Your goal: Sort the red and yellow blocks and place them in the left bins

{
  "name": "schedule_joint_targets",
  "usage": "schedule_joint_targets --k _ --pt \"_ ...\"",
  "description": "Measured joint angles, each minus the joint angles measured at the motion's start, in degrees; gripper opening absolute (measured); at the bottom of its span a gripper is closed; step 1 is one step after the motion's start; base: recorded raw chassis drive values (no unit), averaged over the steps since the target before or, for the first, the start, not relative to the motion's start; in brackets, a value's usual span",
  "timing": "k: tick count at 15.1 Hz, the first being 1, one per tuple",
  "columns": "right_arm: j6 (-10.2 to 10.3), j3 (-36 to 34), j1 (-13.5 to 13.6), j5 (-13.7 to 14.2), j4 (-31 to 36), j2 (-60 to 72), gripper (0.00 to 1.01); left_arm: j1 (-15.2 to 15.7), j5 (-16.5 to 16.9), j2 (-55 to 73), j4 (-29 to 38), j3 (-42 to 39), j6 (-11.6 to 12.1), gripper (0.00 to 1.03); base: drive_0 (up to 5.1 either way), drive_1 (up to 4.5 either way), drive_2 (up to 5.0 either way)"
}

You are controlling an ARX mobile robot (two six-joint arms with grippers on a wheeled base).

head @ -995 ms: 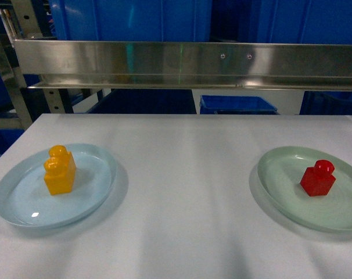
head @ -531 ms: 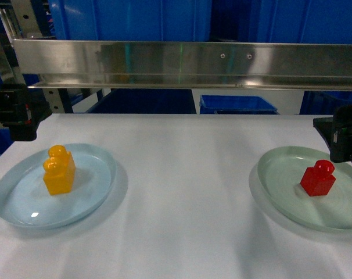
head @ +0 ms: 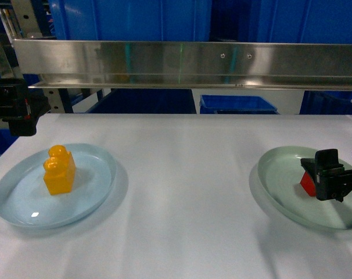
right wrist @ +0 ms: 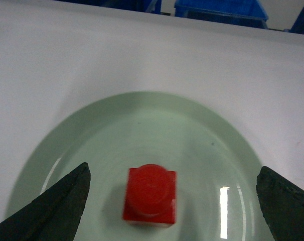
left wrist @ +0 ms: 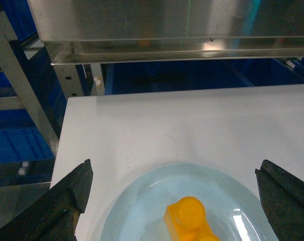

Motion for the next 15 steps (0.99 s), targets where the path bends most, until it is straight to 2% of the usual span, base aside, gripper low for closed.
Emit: schedule_joint_targets --k 3,6,10,12,15 --pt "-1.3 2.4 -2.5 -1.0 -1.0 1.8 0.98 0.0 0.0 0.0 0.0 0.0 0.0 0.98 0.0 0.00 0.0" --pt "-1.4 3.9 -2.2 -2.1 -1.6 1.9 0.98 0.0 0.0 0.0 0.0 0.0 0.0 0.98 0.0 0.00 0.0" --pt "-1.8 3.9 0.7 -2.6 -1.3 1.8 0.98 0.0 0.0 0.0 0.0 0.0 0.0 0.98 0.0 0.00 0.0" --pt "-1.9 4.0 0.5 -3.0 -0.7 3.0 0.98 0.0 0.0 0.0 0.0 0.0 0.0 0.98 0.0 0.00 0.0" --pt "-2.4 4.9 -1.3 -4.2 -2.2 7.0 0.98 0.0 -0.2 0.0 0.0 0.0 0.0 0.98 0.0 0.00 0.0"
